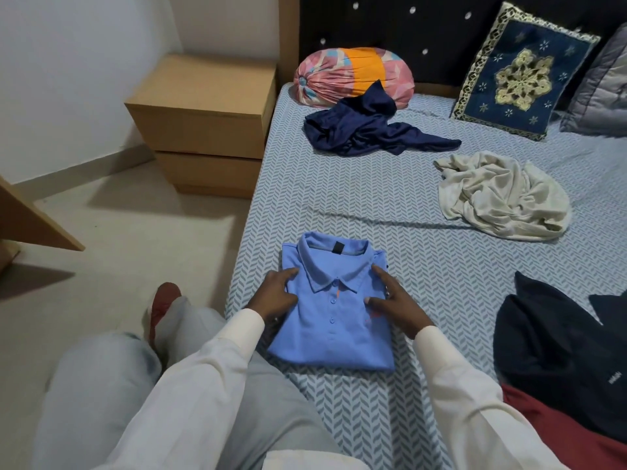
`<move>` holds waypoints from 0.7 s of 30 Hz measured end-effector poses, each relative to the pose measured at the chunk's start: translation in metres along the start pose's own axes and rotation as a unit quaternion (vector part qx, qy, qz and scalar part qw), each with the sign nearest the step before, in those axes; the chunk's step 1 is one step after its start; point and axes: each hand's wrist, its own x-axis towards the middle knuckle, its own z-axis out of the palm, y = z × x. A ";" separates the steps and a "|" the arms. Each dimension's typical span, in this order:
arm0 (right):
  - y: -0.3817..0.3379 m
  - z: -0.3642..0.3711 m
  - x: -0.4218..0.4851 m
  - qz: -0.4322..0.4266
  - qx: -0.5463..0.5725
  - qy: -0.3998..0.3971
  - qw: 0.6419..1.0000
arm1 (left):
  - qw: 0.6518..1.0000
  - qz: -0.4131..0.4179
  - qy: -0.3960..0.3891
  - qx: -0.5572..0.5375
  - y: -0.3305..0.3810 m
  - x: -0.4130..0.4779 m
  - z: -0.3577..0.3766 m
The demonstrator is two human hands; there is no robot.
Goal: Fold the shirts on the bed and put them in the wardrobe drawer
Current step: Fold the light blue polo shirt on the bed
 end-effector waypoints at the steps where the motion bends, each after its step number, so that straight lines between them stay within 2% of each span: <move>1: -0.004 -0.001 0.001 0.008 -0.003 -0.005 1.000 | 1.000 0.002 -0.009 0.004 0.004 0.000 0.000; 8: -0.045 -0.003 -0.003 0.012 -0.133 -0.006 0.991 | 0.999 0.034 -0.016 -0.026 0.006 -0.005 -0.002; 12: -0.074 0.015 0.005 -0.012 -0.212 0.038 0.976 | 0.996 0.063 0.001 -0.057 -0.006 0.000 -0.021; 17: -0.116 0.065 0.030 -0.050 -0.261 0.082 0.961 | 0.992 0.093 0.021 -0.084 -0.031 0.009 -0.070; 21: -0.175 0.109 0.036 -0.075 -0.266 0.076 0.958 | 0.991 0.083 0.035 -0.100 -0.046 -0.015 -0.134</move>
